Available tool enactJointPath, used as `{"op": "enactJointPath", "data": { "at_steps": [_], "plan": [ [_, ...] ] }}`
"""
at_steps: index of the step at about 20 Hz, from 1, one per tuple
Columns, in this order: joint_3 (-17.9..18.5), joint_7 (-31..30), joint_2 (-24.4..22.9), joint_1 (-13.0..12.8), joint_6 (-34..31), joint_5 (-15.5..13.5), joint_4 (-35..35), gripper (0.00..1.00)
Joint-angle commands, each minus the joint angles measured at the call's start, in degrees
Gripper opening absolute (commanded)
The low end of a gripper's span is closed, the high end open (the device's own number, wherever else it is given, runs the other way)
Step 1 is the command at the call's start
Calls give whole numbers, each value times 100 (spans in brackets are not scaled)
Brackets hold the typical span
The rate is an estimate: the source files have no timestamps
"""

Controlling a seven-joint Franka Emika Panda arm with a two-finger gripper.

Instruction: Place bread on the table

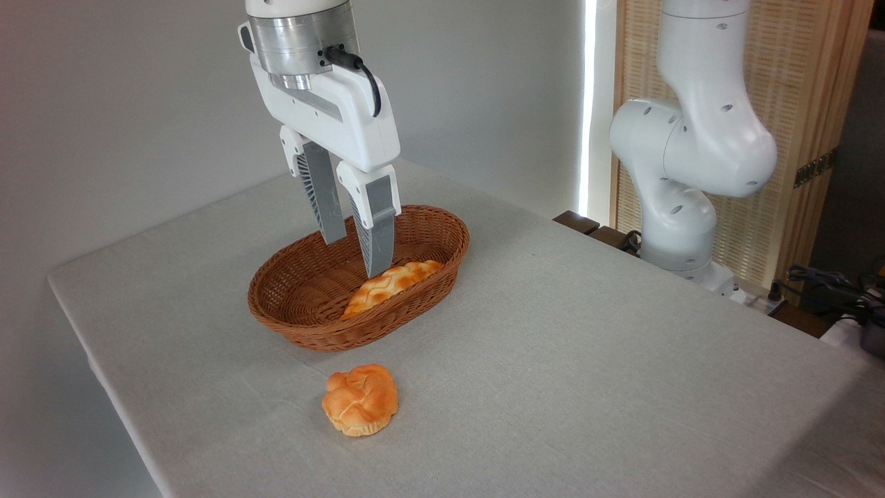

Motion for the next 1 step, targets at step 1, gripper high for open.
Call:
{"op": "enactJointPath", "data": {
  "at_steps": [1],
  "plan": [
    [36,5,-10,23,-195,77,127,100]
  ]
}}
